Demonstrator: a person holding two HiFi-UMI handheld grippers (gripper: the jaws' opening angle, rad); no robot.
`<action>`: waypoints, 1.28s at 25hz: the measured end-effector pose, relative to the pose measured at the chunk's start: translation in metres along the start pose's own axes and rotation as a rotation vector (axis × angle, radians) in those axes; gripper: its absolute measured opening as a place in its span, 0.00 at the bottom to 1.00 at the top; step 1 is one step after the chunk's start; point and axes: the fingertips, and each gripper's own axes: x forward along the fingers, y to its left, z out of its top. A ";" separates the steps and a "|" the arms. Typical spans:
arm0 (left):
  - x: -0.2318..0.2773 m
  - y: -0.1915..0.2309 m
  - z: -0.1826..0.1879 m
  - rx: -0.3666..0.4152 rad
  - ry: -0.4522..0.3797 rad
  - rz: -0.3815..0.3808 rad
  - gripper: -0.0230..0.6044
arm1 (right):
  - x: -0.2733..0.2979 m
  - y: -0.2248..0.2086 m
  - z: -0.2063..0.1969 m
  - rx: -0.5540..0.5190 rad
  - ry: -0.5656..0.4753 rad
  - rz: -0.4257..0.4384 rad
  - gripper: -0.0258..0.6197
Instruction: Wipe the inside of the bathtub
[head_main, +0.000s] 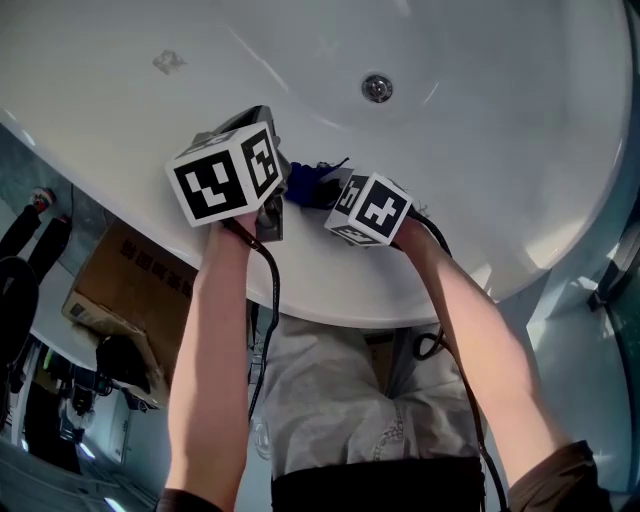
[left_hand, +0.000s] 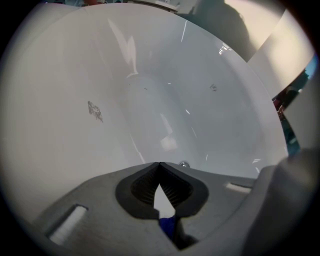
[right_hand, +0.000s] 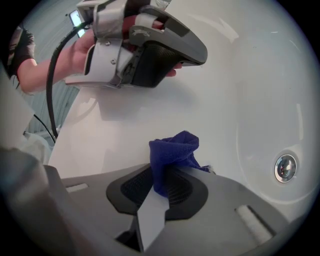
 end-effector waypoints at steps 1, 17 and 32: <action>0.000 -0.001 0.001 0.004 -0.001 -0.003 0.04 | -0.003 0.005 0.000 0.000 -0.006 0.009 0.14; 0.001 -0.004 0.000 0.080 0.022 0.020 0.04 | -0.042 0.102 0.002 -0.105 -0.058 0.233 0.14; 0.002 -0.009 -0.018 0.086 0.029 0.031 0.04 | -0.079 0.185 -0.009 -0.130 -0.064 0.541 0.14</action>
